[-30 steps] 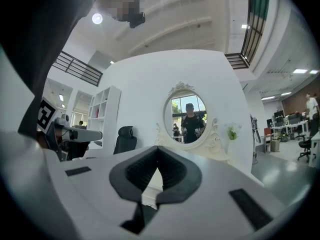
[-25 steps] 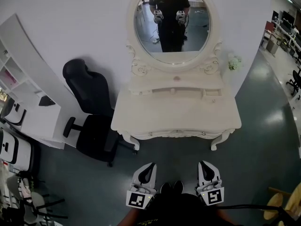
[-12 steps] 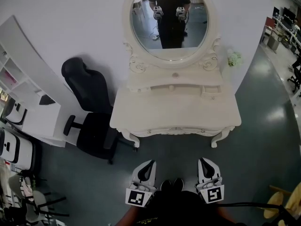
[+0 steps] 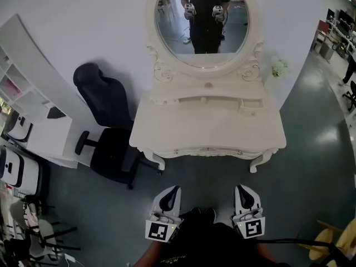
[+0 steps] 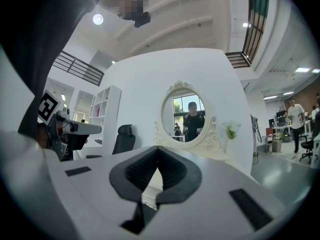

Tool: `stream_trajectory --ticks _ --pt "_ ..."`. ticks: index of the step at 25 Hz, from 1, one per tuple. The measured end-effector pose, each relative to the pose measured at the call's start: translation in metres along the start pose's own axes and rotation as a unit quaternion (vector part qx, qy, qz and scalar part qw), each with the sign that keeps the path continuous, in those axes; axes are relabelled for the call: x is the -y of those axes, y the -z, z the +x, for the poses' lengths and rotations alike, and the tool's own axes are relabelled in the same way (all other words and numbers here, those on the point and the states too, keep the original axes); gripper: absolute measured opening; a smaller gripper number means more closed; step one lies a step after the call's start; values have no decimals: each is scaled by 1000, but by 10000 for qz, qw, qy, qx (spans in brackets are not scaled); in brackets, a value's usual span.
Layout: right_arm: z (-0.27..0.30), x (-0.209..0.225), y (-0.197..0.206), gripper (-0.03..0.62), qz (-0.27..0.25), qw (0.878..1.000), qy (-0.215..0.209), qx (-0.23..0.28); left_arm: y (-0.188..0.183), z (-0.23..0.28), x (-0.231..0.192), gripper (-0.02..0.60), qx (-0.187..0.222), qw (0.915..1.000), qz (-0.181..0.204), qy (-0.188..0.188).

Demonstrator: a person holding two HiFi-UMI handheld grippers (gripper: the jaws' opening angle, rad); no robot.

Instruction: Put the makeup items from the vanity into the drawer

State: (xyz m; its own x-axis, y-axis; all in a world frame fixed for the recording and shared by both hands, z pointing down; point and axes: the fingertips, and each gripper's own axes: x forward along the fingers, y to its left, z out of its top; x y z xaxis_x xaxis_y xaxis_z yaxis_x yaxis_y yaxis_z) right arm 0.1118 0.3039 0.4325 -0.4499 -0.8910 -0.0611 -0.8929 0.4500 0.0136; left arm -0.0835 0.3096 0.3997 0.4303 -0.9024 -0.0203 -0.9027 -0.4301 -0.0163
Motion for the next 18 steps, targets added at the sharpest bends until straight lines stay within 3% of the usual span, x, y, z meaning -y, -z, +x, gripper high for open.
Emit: stream_trajectory --ticks 5,10,18 --pt "14 12 9 2 32 10000 18 -77 11 19 -5 21 -330 9994 -21 20" --pt "45 46 21 2 67 9993 331 -164 18 64 -17 21 -311 9993 -23 219" --pt "153 95 18 2 -191 9976 636 -183 26 175 -81 21 -276 9985 -95 472"
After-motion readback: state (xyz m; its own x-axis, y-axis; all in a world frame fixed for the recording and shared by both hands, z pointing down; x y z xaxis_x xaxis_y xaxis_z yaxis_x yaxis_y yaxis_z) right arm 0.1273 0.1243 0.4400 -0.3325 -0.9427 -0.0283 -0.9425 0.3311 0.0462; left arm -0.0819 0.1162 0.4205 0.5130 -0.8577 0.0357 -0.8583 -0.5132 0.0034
